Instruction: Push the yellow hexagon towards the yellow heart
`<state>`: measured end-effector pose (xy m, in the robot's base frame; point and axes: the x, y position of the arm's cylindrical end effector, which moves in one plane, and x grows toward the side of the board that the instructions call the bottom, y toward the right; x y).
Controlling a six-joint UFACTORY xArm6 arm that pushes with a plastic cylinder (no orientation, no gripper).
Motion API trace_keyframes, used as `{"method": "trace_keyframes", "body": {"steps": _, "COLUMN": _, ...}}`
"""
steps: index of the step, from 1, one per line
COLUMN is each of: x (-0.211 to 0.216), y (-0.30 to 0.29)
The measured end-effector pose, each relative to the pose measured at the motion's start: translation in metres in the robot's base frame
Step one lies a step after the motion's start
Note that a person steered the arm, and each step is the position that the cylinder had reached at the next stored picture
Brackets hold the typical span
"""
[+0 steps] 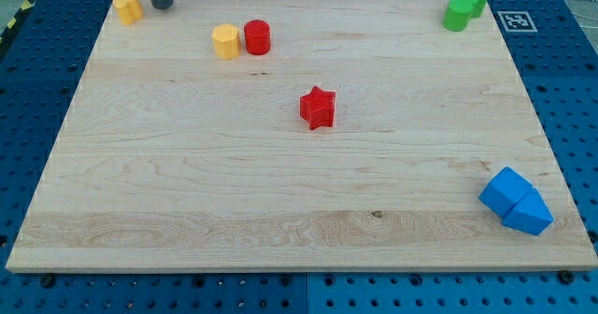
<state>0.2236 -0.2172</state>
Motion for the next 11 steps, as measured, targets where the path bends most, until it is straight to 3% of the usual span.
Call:
{"method": "trace_keyframes", "body": {"steps": 4, "x": 0.120, "y": 0.064}}
{"method": "trace_keyframes", "body": {"steps": 6, "x": 0.120, "y": 0.138}}
{"method": "trace_keyframes", "body": {"steps": 7, "x": 0.119, "y": 0.141}}
{"method": "trace_keyframes", "body": {"steps": 11, "x": 0.060, "y": 0.075}}
